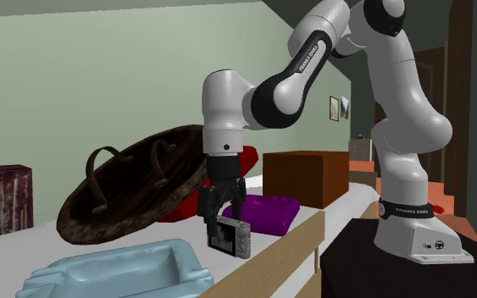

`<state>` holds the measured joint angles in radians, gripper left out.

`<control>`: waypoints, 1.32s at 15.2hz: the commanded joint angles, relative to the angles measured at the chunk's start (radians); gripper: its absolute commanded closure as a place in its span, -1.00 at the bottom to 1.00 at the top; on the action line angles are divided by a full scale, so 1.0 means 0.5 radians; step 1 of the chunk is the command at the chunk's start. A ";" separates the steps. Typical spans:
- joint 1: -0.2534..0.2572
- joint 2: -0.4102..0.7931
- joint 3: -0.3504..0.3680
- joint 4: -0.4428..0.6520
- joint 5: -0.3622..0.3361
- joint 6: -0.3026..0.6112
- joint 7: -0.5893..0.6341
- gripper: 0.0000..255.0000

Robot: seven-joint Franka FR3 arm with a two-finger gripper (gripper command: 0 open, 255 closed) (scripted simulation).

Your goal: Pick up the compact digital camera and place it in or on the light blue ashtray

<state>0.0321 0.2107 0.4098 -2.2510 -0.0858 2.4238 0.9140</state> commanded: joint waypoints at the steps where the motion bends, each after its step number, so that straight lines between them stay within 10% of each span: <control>1: 0.000 0.000 0.000 0.000 0.000 0.000 0.000 -1.00; 2: 0.000 0.000 0.000 0.000 0.000 0.000 0.000 -1.00; 3: 0.000 0.000 0.000 0.000 0.000 0.000 0.000 1.00; 20: -0.023 -0.164 0.029 0.048 0.101 -0.197 -0.067 1.00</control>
<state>0.0221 0.1448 0.4219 -2.2248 -0.0446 2.3379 0.8861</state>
